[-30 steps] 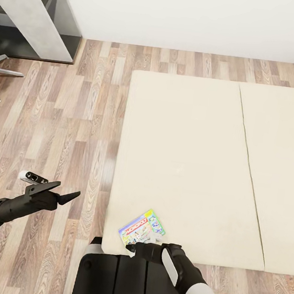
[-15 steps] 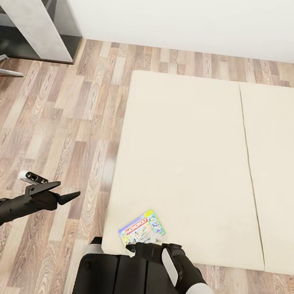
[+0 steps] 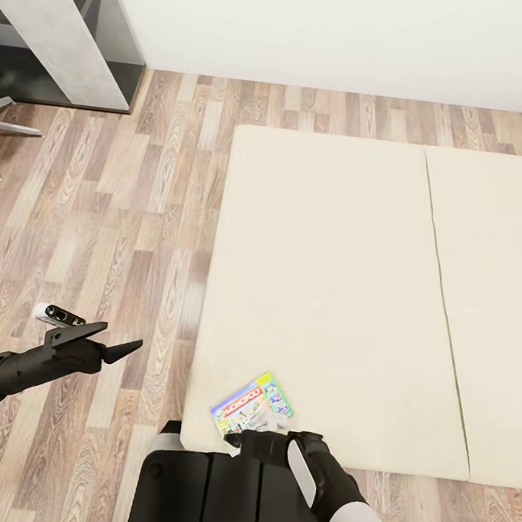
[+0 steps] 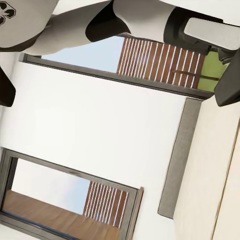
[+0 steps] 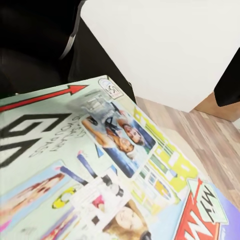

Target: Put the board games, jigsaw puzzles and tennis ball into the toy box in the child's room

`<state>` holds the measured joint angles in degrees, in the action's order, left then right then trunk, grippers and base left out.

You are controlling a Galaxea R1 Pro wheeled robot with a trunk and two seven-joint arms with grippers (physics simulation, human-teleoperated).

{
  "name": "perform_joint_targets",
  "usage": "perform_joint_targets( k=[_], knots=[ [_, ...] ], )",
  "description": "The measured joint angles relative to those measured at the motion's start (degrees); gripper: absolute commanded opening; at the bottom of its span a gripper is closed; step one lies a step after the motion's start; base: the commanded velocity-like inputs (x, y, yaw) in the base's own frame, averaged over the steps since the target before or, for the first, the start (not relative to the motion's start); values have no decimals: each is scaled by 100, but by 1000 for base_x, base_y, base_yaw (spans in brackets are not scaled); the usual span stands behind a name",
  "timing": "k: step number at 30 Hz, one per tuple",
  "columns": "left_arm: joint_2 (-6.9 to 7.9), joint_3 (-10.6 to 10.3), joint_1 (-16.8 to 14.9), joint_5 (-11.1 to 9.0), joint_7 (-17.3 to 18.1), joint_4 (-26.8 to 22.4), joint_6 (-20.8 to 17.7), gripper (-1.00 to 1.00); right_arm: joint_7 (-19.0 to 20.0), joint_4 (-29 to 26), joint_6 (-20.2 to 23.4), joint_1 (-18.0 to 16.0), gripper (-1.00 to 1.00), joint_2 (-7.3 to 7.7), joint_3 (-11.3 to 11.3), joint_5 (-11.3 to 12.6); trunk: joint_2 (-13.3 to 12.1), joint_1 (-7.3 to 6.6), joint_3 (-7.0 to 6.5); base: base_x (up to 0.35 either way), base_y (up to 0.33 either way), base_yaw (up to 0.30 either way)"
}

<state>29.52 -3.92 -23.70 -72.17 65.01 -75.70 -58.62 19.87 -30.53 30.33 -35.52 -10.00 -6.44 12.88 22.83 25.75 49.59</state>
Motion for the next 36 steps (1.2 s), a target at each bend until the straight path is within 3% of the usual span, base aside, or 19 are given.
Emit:
perform_joint_targets(
  k=[10, 28, 36],
  knots=[
    [4, 0, 0, -5, 0, 8, 0, 100, -342, -12, 14, -37, 100, 0, 12, 14, 0, 0, 0, 0, 0, 0],
    [4, 0, 0, -5, 0, 7, 0, 100, -365, -30, -34, -108, 100, 0, 7, 6, 0, 0, 0, 0, 0, 0],
    [4, 0, 0, -5, 0, 8, 0, 100, -367, -321, -15, -104, 100, 0, -4, 0, 0, 0, 0, 0, 0, 0]
  ],
)
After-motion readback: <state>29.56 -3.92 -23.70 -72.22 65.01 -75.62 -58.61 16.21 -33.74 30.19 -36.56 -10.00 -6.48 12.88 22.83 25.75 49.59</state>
